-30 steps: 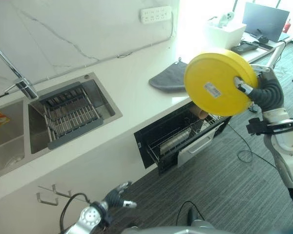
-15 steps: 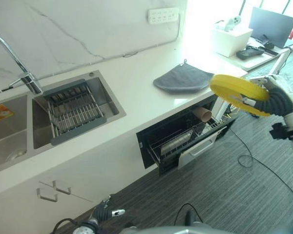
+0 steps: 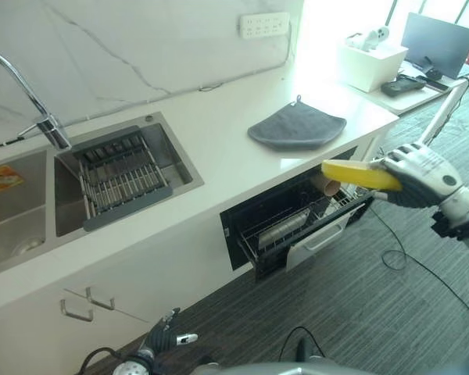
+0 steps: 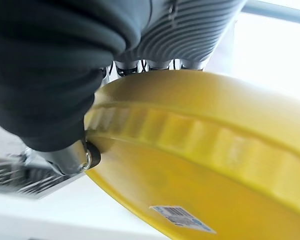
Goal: Place the dishes in the dishwasher.
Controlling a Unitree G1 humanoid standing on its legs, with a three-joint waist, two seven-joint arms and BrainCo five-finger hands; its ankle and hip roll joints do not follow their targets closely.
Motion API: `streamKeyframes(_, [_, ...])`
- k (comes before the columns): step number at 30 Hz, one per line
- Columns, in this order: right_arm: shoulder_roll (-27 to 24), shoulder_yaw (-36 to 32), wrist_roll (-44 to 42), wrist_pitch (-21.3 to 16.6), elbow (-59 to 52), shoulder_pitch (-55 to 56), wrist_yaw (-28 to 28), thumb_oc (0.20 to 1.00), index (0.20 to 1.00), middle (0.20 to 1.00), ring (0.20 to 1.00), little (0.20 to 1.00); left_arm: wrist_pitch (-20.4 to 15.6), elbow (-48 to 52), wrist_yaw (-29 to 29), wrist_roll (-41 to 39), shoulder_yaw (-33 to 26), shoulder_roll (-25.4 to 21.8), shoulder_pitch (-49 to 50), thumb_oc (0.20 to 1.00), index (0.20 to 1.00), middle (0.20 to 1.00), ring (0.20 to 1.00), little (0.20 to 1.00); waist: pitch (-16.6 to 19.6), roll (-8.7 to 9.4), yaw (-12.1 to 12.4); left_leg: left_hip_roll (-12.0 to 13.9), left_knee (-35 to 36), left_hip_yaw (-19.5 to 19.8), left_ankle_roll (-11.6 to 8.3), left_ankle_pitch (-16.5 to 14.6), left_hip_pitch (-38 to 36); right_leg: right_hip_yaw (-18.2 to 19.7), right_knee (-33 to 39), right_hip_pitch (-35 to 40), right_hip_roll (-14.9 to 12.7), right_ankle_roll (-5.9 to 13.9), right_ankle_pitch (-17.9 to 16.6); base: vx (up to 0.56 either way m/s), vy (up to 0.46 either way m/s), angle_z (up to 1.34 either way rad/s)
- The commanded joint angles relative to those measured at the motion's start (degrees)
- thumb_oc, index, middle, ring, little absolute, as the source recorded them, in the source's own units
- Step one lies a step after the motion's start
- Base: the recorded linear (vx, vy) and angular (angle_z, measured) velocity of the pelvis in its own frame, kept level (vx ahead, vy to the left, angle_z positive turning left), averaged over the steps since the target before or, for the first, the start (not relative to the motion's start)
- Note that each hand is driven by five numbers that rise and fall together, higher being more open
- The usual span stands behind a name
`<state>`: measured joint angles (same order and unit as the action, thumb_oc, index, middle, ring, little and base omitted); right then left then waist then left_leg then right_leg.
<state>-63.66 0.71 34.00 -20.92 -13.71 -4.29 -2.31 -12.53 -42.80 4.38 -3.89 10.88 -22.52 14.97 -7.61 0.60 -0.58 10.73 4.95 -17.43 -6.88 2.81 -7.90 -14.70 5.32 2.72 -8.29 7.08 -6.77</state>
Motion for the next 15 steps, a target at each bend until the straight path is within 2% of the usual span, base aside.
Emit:
streamKeyframes(1, [-1.61,-0.1,1.41,-1.05,-1.14,-7.5,-0.41,0.2,0.2,0.2,0.2,0.2,-1.64,0.98,-0.53,-3.8,-0.39,-3.68,-3.52,1.0,1.0,1.0,1.0,1.0,-0.78,1.56,2.21,3.12,0.05,4.87,-1.47,-2.23,-0.49,-3.1,-0.32,4.42,-4.41,4.23,3.91,0.03,0.004,0.05])
streamKeyframes(4, [-1.41,1.54,2.08,-1.31,-0.23,-7.92,0.37,0.2,0.2,0.2,0.2,0.2,-0.41,-1.07,0.43,-5.43,-1.89,-2.85,-3.5,1.0,1.0,1.0,1.0,1.0,-0.89,1.65,2.65,2.76,0.05,5.6,-1.13,-2.33,-0.63,-3.46,-0.54,5.17,-4.15,3.77,4.46,0.05,0.002,0.08])
streamKeyframes(6, [-1.56,1.94,2.33,-1.14,-0.06,-8.04,0.81,0.2,0.2,0.2,0.2,0.2,0.12,-2.21,1.26,-5.72,-3.16,-2.69,-3.3,1.0,1.0,1.0,1.0,1.0,-1.76,1.61,3.12,2.26,-1.03,6.52,-0.47,-2.18,-0.85,-3.13,-4.42,4.6,-4.07,2.92,6.43,0.04,0.0,0.19])
streamKeyframes(7, [-1.6,2.04,2.87,-1.4,0.14,-8.16,0.71,0.2,0.2,0.2,0.2,0.2,0.38,-2.13,1.54,-5.91,-3.4,-2.82,-3.45,1.0,1.0,1.0,1.0,1.0,-2.59,1.67,3.31,2.17,-3.85,7.13,-0.28,-2.87,0.17,-2.79,-6.67,3.86,-4.25,2.47,7.25,-0.07,-0.022,0.13])
streamKeyframes(8, [-1.85,2.57,4.82,-2.59,1.3,-8.97,-0.15,0.2,0.2,0.2,0.2,0.2,0.68,-2.06,1.91,-6.27,-3.48,-3.3,-4.33,1.0,1.0,1.0,1.0,1.0,-4.7,1.71,3.4,2.28,-9.88,8.16,-0.06,-4.62,3.11,-2.06,-11.23,1.72,-4.8,1.82,8.7,-0.08,-0.027,0.15])
streamKeyframes(10, [-2.5,3.8,5.89,-3.36,2.64,-10.6,-1.11,0.2,0.2,0.2,0.2,0.2,0.87,-1.92,2.07,-7.27,-3.44,-3.92,-5.06,1.0,1.0,1.0,1.0,1.0,-6.55,1.61,3.43,2.54,-14.4,8.98,0.16,-5.97,5.37,-1.08,-15.17,-0.31,-5.18,1.45,9.85,-0.09,-0.018,0.11])
streamKeyframes(15, [-4.18,4.33,6.24,-4.55,2.52,-11.25,-1.27,0.2,0.2,0.2,0.2,0.2,1.52,-0.95,2.23,-8.31,-4.05,-5.14,-4.98,1.0,1.0,1.0,1.0,1.0,-8.82,1.68,3.43,3.45,-20.8,9.28,0.67,-9.04,7.53,0.1,-21.64,-2.61,-5.85,0.95,12.81,0.0,-0.012,-0.06])
